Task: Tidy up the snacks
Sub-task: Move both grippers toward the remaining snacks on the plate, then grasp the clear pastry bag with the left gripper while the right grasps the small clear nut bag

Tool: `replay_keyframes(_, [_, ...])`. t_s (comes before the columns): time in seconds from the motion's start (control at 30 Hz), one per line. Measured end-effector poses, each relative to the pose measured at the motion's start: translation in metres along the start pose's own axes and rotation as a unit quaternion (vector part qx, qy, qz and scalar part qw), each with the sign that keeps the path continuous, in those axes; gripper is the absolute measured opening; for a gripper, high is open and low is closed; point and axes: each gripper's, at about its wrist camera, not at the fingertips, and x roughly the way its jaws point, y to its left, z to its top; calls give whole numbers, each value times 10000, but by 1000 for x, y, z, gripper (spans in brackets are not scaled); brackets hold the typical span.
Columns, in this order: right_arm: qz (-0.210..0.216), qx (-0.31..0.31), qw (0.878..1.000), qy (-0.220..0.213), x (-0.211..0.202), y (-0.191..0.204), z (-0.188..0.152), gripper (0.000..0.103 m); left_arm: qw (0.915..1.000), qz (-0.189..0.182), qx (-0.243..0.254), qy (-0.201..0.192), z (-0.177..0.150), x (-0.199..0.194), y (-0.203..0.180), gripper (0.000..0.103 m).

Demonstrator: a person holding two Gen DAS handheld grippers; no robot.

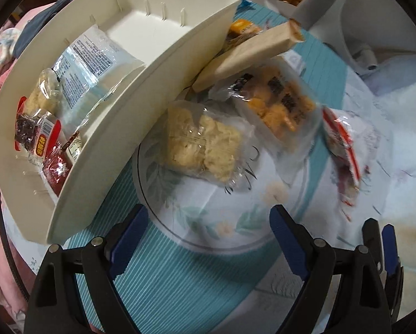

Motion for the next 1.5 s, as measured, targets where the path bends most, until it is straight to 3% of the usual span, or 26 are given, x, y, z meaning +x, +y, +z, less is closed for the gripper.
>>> replay_keyframes(0.3, [73, 49, 9989, 454, 51, -8, -6, 54, 9985, 508, -188, -115, 13, 32, 2, 88])
replay_keyframes(0.83, [69, -139, 9988, 467, 79, -2, -10, 54, 9973, 613, -144, -390, 59, 64, -12, 91])
replay_keyframes(0.9, [105, -123, 9982, 579, 80, -5, -11, 50, 9973, 591, -109, -421, 64, 67, -14, 83])
replay_keyframes(0.93, [93, -103, 9981, 603, 80, -7, -12, 36, 9975, 556, -91, -426, 66, 69, -15, 80])
replay_keyframes(1.0, [-27, -100, 9977, 663, 79, -10, -14, 27, 9974, 568, -53, -430, 70, 70, -18, 71])
replay_keyframes(1.13, [29, -112, 9980, 628, 69, -16, -14, 14, 9975, 527, 61, -458, 69, 71, -27, 70])
replay_keyframes(1.5, [552, 567, 9898, 1184, 46, -29, -25, 14, 9984, 370, 329, 254, 56, 68, -20, 69])
